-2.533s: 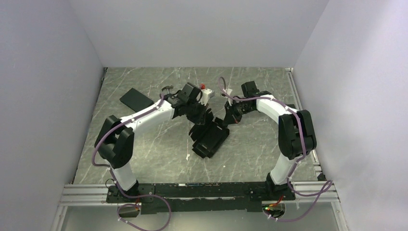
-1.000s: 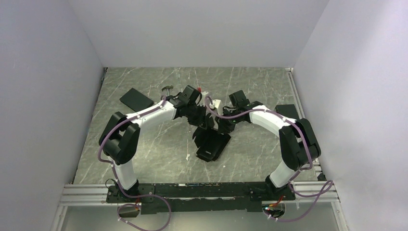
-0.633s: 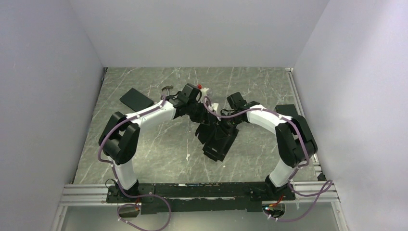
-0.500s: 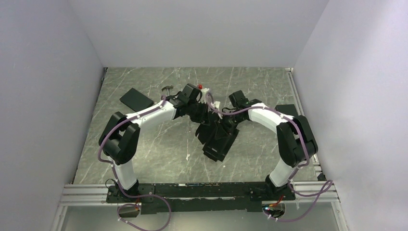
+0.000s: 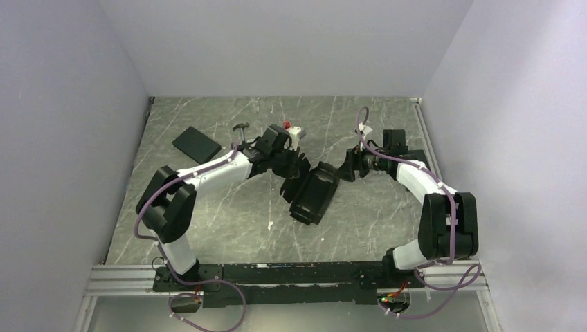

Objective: Fold the paper box
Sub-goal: Fold the paper box at the center of the board.

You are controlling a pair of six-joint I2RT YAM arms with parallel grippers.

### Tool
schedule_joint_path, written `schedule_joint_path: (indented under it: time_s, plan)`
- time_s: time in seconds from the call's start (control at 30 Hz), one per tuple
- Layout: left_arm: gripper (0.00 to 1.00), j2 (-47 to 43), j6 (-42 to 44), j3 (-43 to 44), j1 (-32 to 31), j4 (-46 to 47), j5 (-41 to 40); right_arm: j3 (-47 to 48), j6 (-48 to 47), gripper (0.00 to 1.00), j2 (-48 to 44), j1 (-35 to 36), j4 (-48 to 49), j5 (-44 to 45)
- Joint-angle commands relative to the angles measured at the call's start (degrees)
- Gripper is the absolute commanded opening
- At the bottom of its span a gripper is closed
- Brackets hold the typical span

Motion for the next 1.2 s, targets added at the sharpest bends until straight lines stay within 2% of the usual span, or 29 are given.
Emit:
schedule_joint_path:
  time_s: [0.0, 0.1, 0.23, 0.33, 0.63, 0.9, 1.0, 1.17]
  plan:
    - [0.0, -6.5, 2.8, -4.0, -1.2, 10.0, -9.6, -2.0, 12.0, 0.75, 1.6, -1.0, 12.3, 2.1]
    - [0.0, -9.2, 3.4, -7.6, -1.8, 16.0, -13.3, -3.4, 18.5, 0.8, 2.9, -1.2, 17.7, 1.8]
    - [0.0, -12.2, 3.8, -11.3, -2.4, 22.2, -18.9, -6.0, 24.7, 0.8, 3.0, -1.2, 24.8, 6.2]
    - [0.0, -13.5, 4.0, -13.3, -2.8, 25.4, -20.8, -7.3, 27.1, 0.79, 3.9, -0.9, 29.7, 5.6]
    - [0.0, -15.1, 4.6, -16.9, -3.9, 30.7, -22.0, -5.5, 29.7, 0.74, 9.9, 4.1, 38.6, 8.5]
    - [0.0, -17.2, 5.4, -18.9, -4.3, 32.4, -22.9, -3.8, 30.5, 0.66, 13.0, 4.9, 38.0, 11.9]
    - [0.0, -17.2, 5.3, -19.1, -4.4, 33.0, -22.4, -3.3, 30.3, 0.6, 13.6, 5.2, 38.4, 11.8]
    - [0.0, -17.3, 5.4, -18.9, -4.8, 32.9, -22.3, -2.2, 31.0, 0.43, 14.7, 5.7, 40.2, 9.6]
